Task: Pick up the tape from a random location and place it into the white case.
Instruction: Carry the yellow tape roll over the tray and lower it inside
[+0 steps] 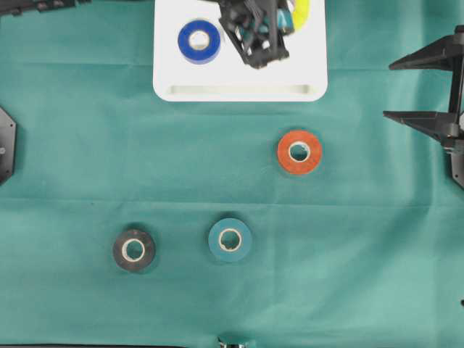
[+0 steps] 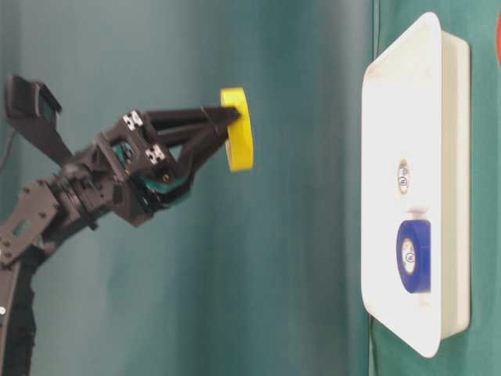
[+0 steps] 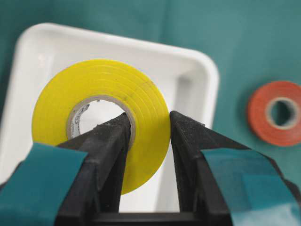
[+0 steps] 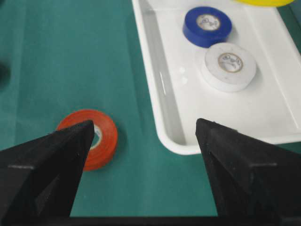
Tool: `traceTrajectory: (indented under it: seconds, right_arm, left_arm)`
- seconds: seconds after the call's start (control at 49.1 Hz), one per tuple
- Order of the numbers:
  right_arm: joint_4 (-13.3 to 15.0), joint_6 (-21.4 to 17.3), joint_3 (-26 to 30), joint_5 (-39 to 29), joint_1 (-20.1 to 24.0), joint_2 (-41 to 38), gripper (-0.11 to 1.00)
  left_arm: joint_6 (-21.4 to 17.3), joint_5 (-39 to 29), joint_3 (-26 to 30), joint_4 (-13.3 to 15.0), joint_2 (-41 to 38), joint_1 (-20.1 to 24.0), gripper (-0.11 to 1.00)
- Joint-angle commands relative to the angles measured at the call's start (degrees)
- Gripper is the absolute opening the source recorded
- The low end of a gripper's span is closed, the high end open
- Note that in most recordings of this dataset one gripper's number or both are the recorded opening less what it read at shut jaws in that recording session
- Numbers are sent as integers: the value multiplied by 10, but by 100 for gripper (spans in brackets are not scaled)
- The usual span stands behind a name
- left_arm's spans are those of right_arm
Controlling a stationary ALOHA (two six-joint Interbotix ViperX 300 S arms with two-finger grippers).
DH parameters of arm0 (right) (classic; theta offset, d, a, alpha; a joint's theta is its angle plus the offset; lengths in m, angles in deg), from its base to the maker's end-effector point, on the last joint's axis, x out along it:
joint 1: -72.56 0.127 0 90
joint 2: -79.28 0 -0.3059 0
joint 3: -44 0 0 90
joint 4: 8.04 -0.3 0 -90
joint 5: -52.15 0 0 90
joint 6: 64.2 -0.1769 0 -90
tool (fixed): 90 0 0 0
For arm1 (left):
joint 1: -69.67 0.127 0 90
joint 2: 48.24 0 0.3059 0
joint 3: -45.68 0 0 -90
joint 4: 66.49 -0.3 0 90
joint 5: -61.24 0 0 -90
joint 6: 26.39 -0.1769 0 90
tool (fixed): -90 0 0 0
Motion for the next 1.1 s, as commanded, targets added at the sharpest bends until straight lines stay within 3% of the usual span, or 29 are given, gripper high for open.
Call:
traceTrajectory:
  seconds: [0.0, 1.079]
  right_arm:
    - [1, 0, 6, 2, -3, -4, 85]
    - [2, 0, 6, 2, -8, -5, 85]
  left_arm:
    - [-1, 16, -2, 1, 33, 11, 23]
    - [-1, 35, -10, 1, 17, 13, 23]
